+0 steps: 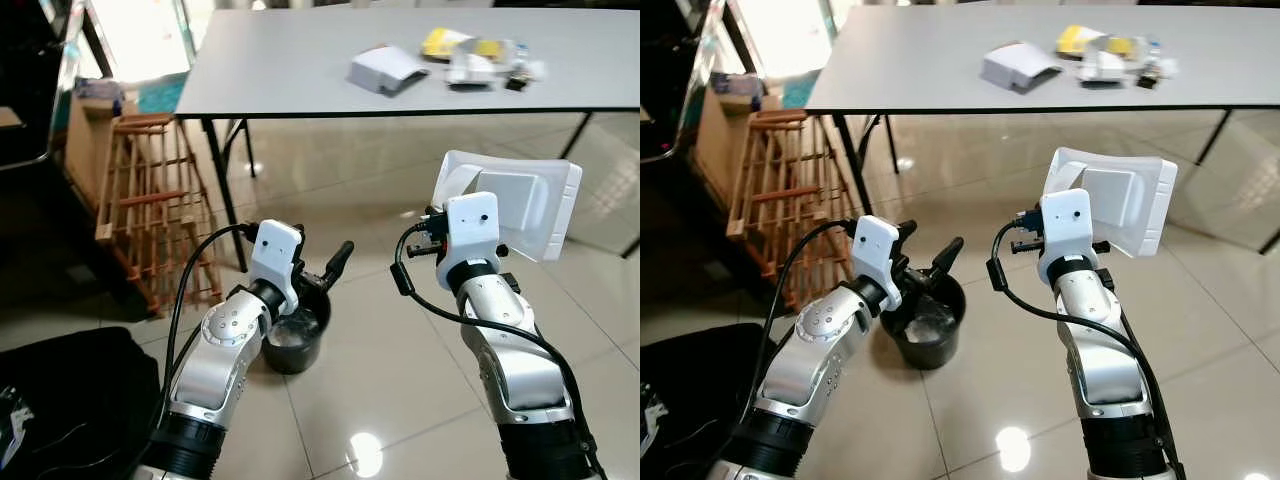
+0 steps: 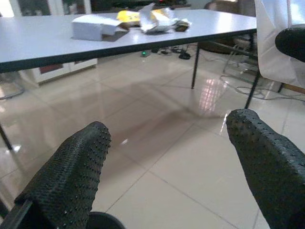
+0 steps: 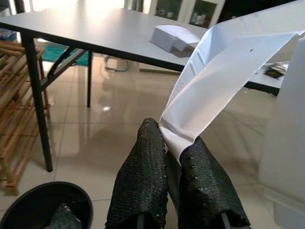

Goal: Picking trash to rubbish bin

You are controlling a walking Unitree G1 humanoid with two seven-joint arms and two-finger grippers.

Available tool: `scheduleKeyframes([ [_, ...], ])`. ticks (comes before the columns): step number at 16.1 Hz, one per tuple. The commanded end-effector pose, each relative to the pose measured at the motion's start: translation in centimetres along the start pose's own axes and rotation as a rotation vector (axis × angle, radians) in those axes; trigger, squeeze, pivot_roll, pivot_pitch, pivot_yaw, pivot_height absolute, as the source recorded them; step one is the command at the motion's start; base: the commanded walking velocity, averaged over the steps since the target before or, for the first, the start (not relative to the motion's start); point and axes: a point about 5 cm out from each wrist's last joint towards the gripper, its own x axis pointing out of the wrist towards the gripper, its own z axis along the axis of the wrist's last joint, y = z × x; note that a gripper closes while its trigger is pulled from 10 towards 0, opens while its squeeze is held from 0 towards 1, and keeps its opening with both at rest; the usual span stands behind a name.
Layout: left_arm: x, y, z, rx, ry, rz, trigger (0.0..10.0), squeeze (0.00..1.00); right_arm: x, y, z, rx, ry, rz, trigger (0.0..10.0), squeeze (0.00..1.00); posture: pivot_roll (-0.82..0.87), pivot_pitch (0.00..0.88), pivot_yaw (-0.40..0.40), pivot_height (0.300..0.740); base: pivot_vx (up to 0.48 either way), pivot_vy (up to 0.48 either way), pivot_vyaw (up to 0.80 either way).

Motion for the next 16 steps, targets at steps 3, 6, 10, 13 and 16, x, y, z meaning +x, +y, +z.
scheduleKeyframes([
  [3,0.04,0.15,-0.1,0.008,0.011,0.004,10.0,0.0,-0.07,-0.11,0.45,-0.001,-0.017,-0.003,10.0,0.0,-0.04,0.083,0.02,0.74,0.382,0.0,0.0],
  [6,0.08,0.11,-0.1,0.01,0.01,0.003,10.0,0.0,-0.07,-0.05,0.47,-0.004,-0.018,-0.001,10.0,0.0,-0.04,0.082,0.021,0.74,0.387,0.0,0.0],
  [10,0.08,0.16,-0.21,0.012,0.014,0.006,10.0,0.0,-0.08,0.02,0.45,-0.007,-0.018,0.004,10.0,0.0,-0.04,0.084,0.02,0.74,0.388,0.0,0.0],
  [13,0.07,0.12,-0.25,0.013,0.016,0.01,10.0,0.0,-0.11,-0.03,0.46,-0.009,-0.017,0.005,10.0,0.0,-0.04,0.086,0.017,0.74,0.363,0.0,0.0],
  [16,0.11,0.2,-0.3,0.014,0.02,0.012,10.0,0.0,-0.1,0.0,0.46,-0.01,-0.016,0.008,10.0,0.0,-0.04,0.086,0.017,0.74,0.359,0.0,0.0],
])
